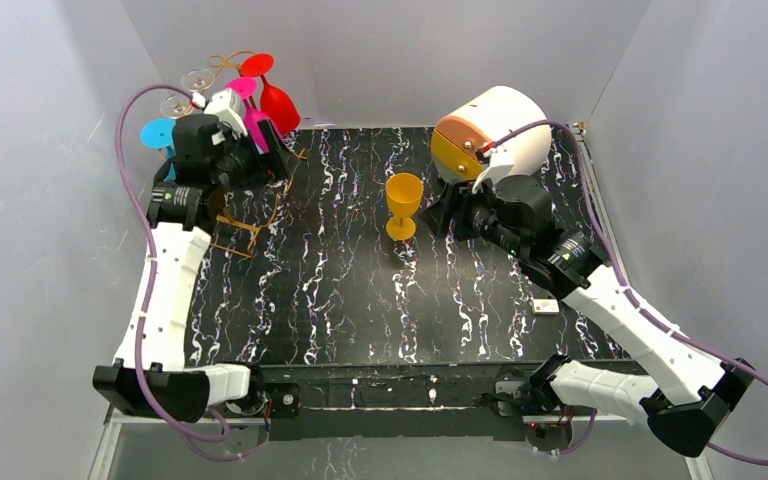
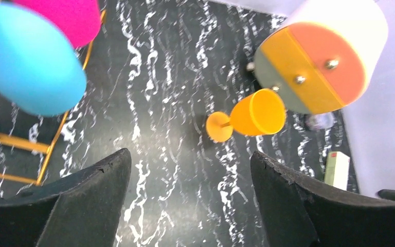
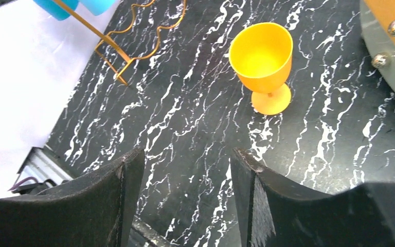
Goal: Take the wine glass off the wine glass rack
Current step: Place the wine glass at the center of the board, then pick up the wine glass from the wine rack.
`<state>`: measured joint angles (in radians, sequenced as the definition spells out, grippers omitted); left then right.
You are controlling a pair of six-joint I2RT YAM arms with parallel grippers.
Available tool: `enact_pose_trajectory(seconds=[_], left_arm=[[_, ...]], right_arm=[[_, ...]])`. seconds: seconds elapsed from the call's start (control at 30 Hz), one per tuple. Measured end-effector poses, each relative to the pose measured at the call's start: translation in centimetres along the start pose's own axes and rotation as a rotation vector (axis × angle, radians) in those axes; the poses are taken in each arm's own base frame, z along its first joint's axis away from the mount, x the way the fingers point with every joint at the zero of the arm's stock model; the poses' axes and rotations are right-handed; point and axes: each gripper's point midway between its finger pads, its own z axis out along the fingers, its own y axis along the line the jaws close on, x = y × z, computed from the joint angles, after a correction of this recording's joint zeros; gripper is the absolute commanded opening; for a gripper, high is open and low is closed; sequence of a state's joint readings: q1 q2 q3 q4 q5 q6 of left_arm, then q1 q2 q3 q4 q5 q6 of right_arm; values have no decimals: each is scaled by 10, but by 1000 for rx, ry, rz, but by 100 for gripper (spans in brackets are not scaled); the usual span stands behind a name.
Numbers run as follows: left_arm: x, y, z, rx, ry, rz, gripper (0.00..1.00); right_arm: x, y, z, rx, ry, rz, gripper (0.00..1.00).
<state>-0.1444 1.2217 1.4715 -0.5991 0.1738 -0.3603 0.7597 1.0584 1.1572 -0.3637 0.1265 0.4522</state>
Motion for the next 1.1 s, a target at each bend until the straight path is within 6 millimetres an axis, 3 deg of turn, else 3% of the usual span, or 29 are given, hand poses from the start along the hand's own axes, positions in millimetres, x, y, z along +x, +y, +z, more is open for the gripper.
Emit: enact_pose_trajectory(seconds=[0.1, 0.23, 0.4, 0.5, 0.7, 1.1], left_arm=[[-26, -12, 0, 61, -32, -18, 82], [-51, -29, -10, 125, -91, -19, 82], [-71, -28, -19, 123, -150, -32, 82], [-84, -17, -22, 72, -183, -43, 76], [-113, 21, -23, -98, -263, -67, 75], [-127, 94, 4, -267, -241, -150, 74]], right_arm=[[0, 6, -5, -27, 3, 45, 70], [17, 7, -3, -39, 51, 91, 71], [34, 6, -3, -42, 106, 119, 71], [33, 8, -5, -51, 104, 124, 72], [34, 8, -11, -56, 98, 143, 73], [36, 6, -12, -42, 104, 156, 73]])
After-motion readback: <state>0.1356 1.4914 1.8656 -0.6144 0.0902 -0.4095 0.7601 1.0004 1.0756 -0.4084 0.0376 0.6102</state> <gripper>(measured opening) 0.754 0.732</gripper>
